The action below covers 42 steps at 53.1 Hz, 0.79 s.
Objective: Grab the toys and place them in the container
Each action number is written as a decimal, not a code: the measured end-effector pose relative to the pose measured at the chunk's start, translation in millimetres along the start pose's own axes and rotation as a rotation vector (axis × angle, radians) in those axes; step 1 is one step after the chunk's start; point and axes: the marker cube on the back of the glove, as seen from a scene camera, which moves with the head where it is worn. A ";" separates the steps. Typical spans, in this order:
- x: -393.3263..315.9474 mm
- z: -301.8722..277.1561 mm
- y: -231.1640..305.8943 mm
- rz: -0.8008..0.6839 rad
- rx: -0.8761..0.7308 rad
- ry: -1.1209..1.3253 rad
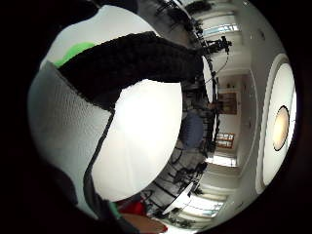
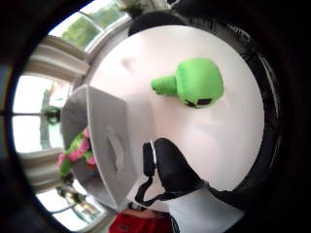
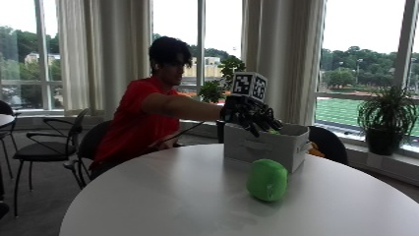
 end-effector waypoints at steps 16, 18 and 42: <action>-19.9 60.5 -65.6 -0.037 -0.068 -0.024; -22.1 72.7 -70.7 -0.047 -0.086 -0.016; -31.1 146.0 -85.7 -0.077 -0.305 0.138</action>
